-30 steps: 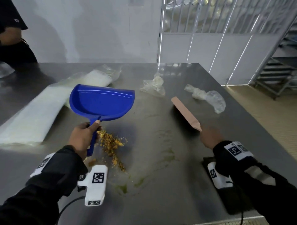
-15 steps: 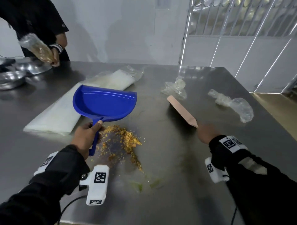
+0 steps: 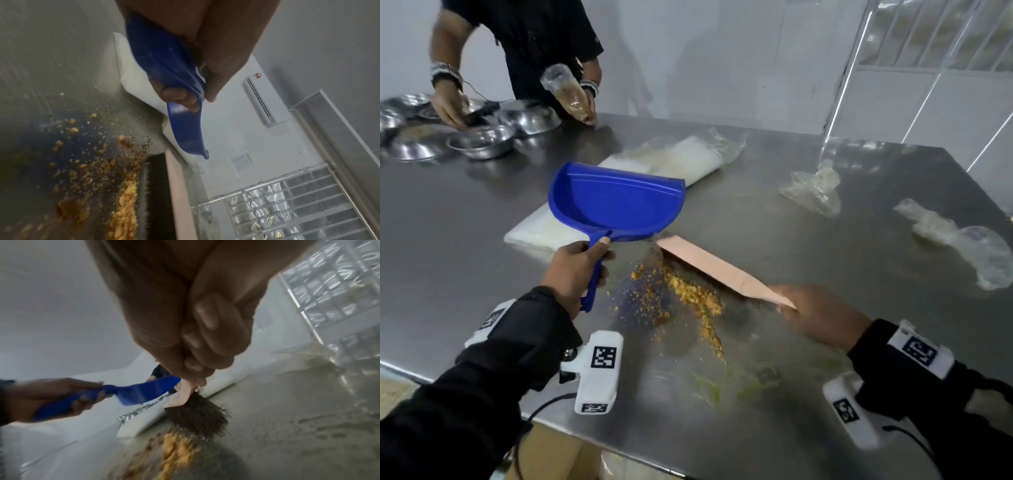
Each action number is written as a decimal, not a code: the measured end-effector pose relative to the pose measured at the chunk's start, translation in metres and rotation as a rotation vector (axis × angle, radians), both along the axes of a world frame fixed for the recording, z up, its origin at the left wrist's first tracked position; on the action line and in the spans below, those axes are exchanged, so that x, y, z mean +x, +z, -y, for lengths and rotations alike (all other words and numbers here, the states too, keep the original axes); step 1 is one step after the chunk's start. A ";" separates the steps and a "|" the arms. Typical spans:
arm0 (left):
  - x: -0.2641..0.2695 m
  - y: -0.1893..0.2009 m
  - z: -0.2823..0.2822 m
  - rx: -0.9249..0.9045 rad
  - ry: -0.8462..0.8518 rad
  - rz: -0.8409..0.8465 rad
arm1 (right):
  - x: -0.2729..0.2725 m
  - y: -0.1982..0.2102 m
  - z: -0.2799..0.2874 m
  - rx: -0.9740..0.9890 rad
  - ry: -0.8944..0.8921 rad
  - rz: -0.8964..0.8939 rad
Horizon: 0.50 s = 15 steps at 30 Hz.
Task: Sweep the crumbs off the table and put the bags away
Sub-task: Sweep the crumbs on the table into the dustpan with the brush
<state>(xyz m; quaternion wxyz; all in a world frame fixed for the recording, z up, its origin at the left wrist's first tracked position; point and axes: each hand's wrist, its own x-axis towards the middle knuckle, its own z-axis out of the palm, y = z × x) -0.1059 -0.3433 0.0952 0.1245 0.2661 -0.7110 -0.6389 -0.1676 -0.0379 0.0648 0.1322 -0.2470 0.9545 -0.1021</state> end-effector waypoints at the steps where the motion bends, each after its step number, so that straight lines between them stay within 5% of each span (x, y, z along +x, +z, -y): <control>1: 0.002 0.000 0.003 -0.006 0.009 0.000 | -0.010 0.004 -0.002 -0.004 -0.021 -0.035; 7: 0.014 -0.004 0.012 0.004 0.074 0.003 | -0.092 -0.011 0.031 -0.003 -0.112 -0.057; 15: 0.032 -0.006 0.020 -0.031 0.125 -0.002 | -0.096 -0.025 0.081 0.069 0.141 -0.034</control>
